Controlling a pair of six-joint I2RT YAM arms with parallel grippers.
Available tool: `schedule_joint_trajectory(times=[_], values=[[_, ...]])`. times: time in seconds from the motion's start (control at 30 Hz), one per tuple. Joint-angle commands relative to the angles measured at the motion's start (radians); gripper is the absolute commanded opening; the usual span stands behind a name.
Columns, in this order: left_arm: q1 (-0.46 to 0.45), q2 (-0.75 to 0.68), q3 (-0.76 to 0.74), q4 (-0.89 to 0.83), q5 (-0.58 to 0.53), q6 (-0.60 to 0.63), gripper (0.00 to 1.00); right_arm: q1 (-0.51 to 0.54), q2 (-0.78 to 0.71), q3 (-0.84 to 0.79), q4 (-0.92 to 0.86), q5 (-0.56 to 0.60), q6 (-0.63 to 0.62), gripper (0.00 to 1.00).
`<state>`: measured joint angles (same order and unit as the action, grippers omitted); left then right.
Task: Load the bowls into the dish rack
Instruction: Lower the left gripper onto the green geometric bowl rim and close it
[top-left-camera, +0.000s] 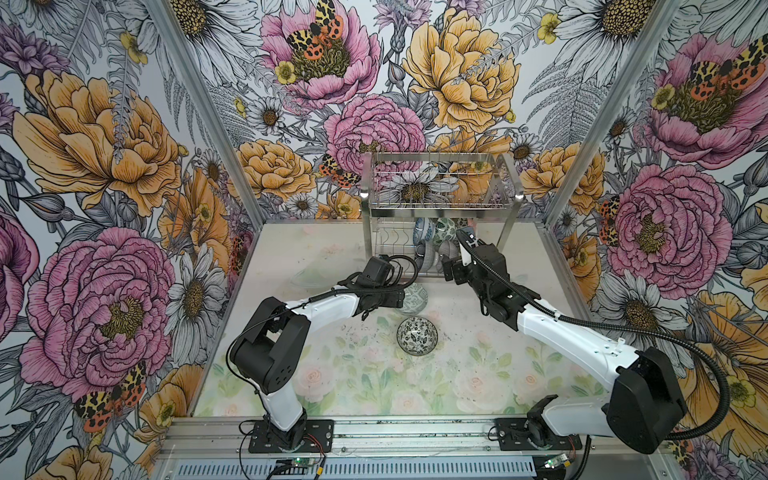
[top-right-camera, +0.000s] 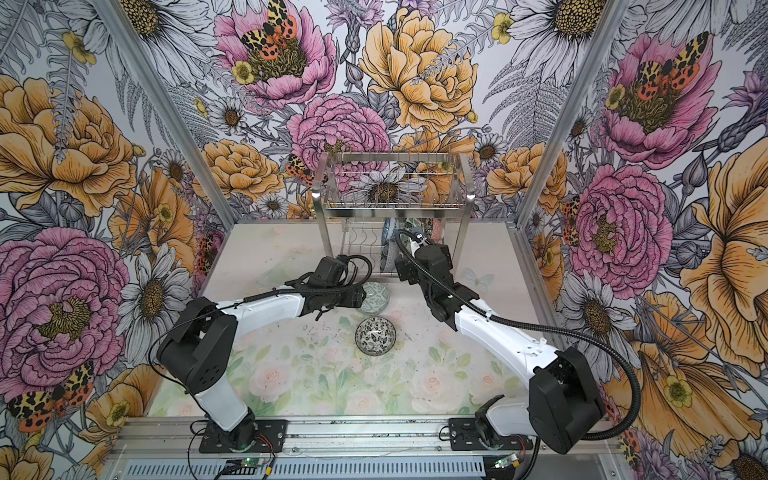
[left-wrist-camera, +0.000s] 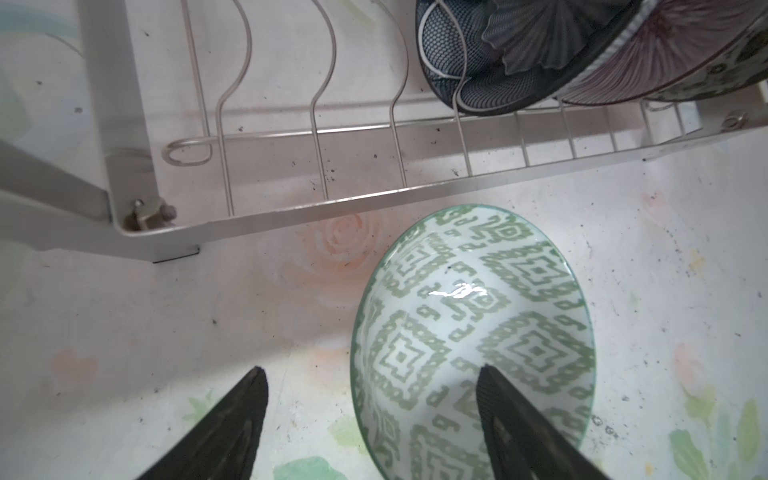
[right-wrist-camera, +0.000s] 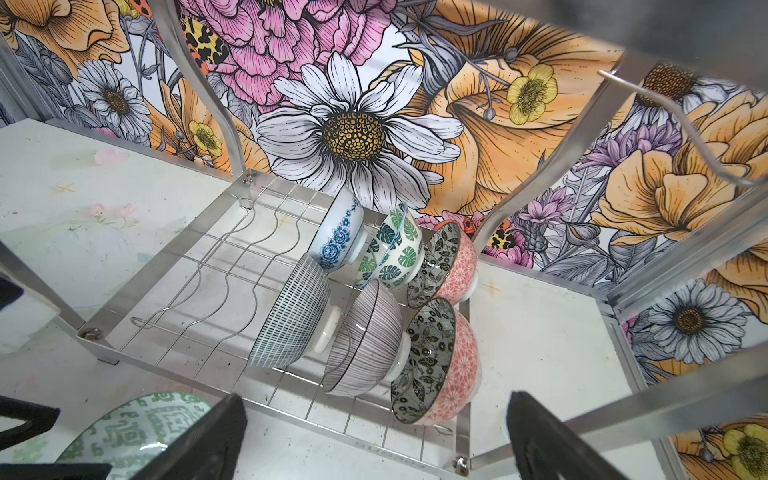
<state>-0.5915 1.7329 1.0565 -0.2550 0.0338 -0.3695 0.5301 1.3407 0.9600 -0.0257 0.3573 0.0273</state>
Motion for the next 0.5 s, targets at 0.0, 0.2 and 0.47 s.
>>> schedule_joint_trajectory(times=[0.0, 0.2, 0.47], values=[[-0.006, 0.021, 0.033, 0.015, 0.029, 0.0, 0.71, -0.011, -0.009, -0.012, 0.006, -0.015, 0.016, 1.0], [-0.007, 0.058, 0.045, 0.016, 0.034, -0.005, 0.58, -0.013, -0.007, -0.013, 0.006, -0.018, 0.016, 0.99], [-0.007, 0.078, 0.051, 0.017, 0.032, -0.005, 0.43, -0.019, -0.01, -0.018, 0.004, -0.02, 0.019, 0.99]])
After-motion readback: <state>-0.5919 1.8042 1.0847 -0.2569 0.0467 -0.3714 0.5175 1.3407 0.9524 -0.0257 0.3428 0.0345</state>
